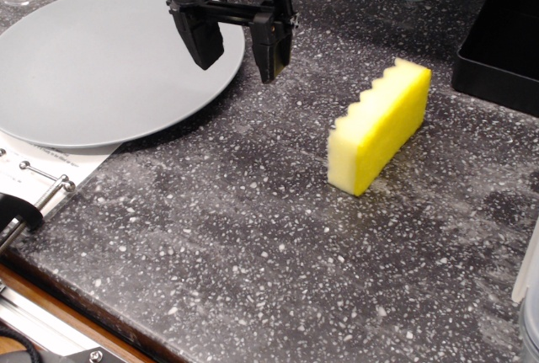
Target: Pick up sponge and wipe plate
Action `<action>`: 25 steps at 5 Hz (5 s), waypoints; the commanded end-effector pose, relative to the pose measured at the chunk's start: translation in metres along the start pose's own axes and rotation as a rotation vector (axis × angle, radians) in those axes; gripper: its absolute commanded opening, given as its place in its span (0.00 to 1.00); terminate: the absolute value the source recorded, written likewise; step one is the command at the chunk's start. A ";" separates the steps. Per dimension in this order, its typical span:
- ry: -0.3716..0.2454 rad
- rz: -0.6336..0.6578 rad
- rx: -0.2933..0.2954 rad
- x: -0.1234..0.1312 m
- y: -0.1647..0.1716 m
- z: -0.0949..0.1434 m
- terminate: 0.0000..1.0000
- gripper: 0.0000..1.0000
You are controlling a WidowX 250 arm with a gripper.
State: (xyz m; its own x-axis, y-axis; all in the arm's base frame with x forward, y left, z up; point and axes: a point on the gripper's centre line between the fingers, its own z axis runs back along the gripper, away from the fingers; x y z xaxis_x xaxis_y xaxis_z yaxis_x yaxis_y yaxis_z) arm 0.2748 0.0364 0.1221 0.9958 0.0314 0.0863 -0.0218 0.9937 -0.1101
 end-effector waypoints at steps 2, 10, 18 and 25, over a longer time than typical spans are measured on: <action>-0.020 -0.007 -0.084 -0.003 -0.021 -0.003 0.00 1.00; -0.122 -0.055 0.067 0.052 -0.091 -0.058 0.00 1.00; 0.139 0.224 0.008 0.054 0.080 0.015 0.00 0.00; 0.070 0.321 0.309 0.054 0.219 0.014 0.00 0.00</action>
State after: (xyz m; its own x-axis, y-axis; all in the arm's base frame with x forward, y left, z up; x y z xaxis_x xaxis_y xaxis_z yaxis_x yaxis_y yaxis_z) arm 0.3198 0.2548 0.0896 0.9360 0.3500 -0.0368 -0.3391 0.9248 0.1723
